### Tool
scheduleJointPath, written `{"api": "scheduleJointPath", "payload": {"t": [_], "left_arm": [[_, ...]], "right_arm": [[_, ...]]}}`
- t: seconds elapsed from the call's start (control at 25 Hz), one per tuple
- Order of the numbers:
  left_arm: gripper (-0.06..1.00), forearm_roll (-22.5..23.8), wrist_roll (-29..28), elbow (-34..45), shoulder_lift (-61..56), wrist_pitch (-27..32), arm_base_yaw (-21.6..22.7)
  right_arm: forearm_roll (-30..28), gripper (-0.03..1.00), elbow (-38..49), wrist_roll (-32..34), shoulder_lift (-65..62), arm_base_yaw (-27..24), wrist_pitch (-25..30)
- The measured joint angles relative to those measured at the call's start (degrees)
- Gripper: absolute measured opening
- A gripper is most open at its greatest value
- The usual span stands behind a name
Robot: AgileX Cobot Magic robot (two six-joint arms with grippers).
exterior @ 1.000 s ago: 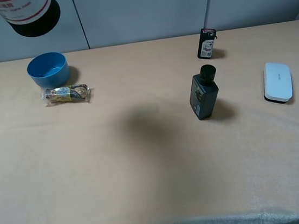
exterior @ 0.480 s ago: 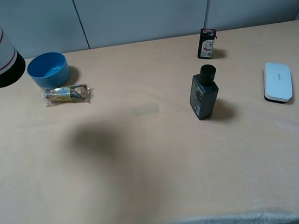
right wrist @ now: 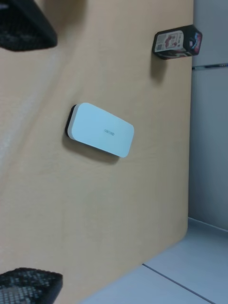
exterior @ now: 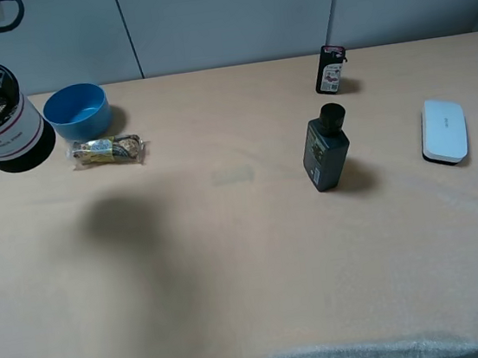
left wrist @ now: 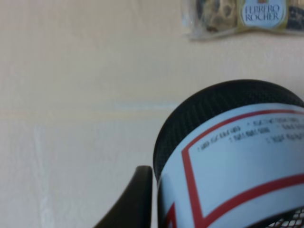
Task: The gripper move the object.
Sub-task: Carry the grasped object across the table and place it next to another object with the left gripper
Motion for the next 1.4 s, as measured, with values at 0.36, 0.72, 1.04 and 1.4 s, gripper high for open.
{"api": "scheduleJointPath", "payload": {"t": [0.36,0.72,1.04,1.4], "left_arm": [[0.19,-0.2,-1.4,1.5,3.6,-3.7,0.0],[0.19,-0.4,-1.9,1.7,9.3,-7.8,0.0],[0.19,-1.2,-1.9,1.7,16.1,-12.4,0.0],[0.19,-1.2,-2.5,1.7,21.7,-16.9,0.0]], "right_arm": [[0.0,0.69,0.0,0.0,0.0,0.0,0.0],[0.0,0.69,0.0,0.0,0.0,0.0,0.0],[0.0,0.69,0.0,0.0,0.0,0.0,0.0],[0.0,0.69,0.0,0.0,0.0,0.0,0.0]]}}
